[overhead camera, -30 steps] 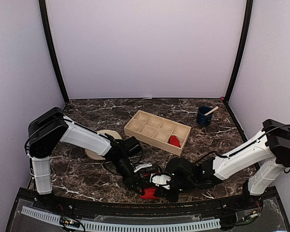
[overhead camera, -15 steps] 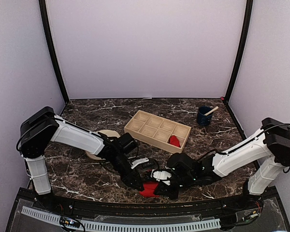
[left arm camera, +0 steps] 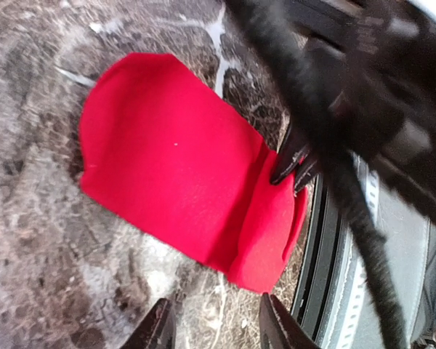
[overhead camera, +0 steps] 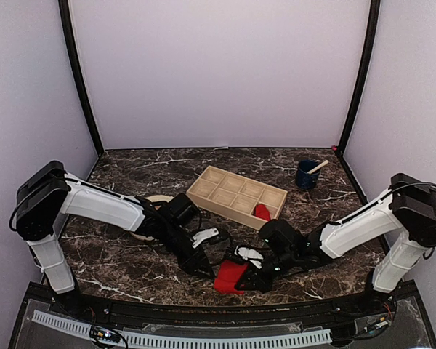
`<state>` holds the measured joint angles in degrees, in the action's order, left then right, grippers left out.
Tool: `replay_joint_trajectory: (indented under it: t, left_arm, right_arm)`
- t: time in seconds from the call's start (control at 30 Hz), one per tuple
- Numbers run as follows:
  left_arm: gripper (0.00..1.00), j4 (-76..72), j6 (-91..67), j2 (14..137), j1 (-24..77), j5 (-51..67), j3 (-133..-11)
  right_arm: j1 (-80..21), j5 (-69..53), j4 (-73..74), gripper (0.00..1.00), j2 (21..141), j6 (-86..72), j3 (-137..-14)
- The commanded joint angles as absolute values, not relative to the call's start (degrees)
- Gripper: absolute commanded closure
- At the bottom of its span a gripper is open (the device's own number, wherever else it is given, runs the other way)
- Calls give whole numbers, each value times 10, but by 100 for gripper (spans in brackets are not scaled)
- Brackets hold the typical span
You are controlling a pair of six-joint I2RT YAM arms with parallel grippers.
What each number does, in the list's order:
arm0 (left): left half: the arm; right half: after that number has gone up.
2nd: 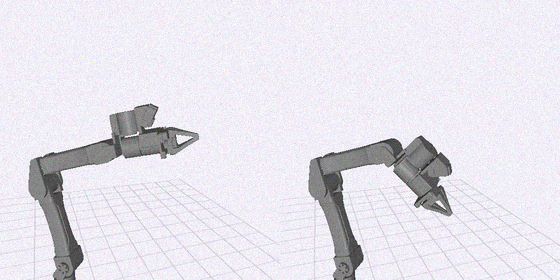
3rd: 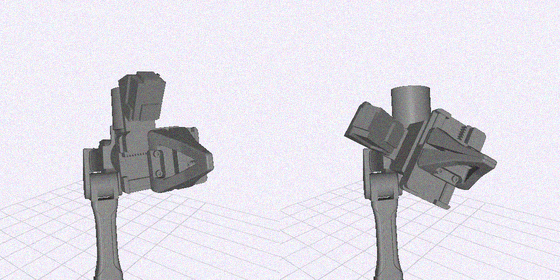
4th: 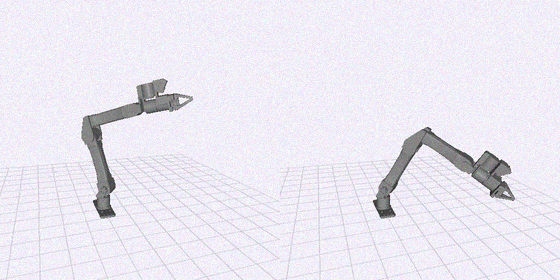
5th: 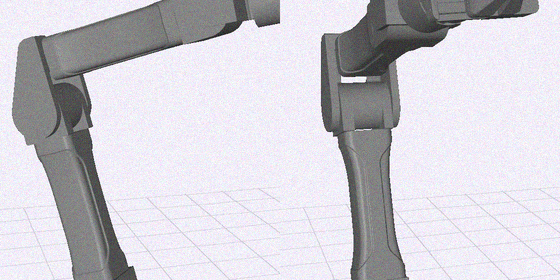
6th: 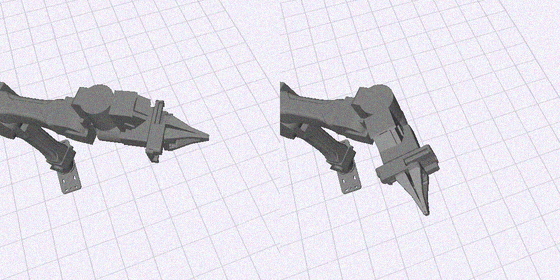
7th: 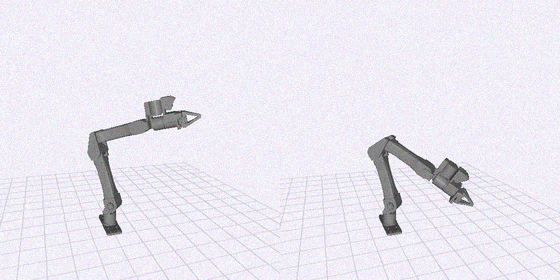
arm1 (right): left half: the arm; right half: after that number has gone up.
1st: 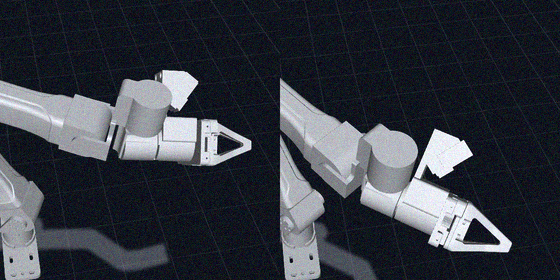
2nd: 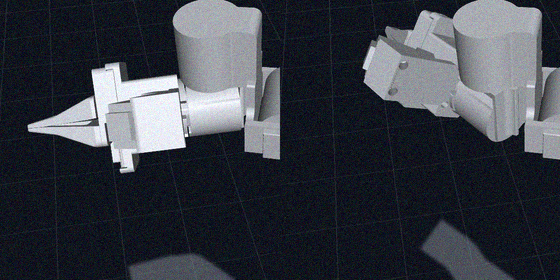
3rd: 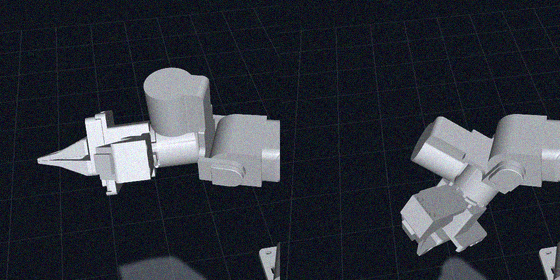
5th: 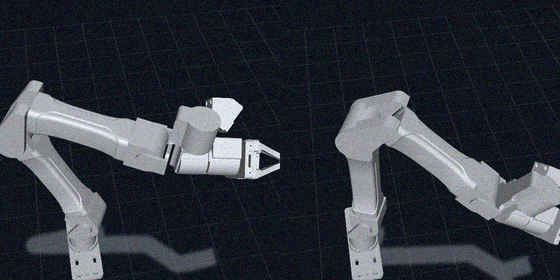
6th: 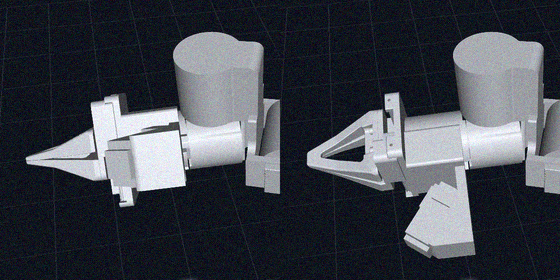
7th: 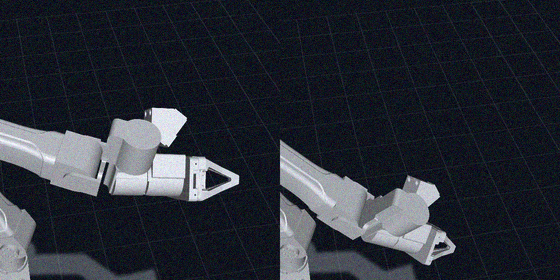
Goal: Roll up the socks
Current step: Roll the sock at the center of the board.
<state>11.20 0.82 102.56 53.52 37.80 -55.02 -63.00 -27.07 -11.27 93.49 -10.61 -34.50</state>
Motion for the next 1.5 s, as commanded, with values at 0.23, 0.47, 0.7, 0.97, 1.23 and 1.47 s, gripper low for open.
replay_joint_trajectory:
  t: [0.23, 0.47, 0.7, 0.97, 1.23, 1.47]
  left_arm:
    - [57, 50, 31, 918, 545, 306, -498]
    - [56, 49, 59, 896, 589, 250, -488]
    - [52, 67, 98, 920, 634, 204, -506]
    - [44, 54, 128, 938, 650, 183, -519]
    - [42, 49, 152, 967, 673, 166, -535]
    - [42, 40, 162, 977, 692, 149, -539]
  right_arm:
    - [-569, -399, -173, 100, 957, -191, -312]
    - [-552, -436, -188, 100, 977, -217, -311]
    - [-537, -472, -212, 100, 997, -249, -307]
    - [-530, -496, -221, 100, 1014, -267, -303]
    - [-528, -503, -232, 100, 1020, -273, -299]
    - [-528, -504, -226, 100, 1019, -269, -301]
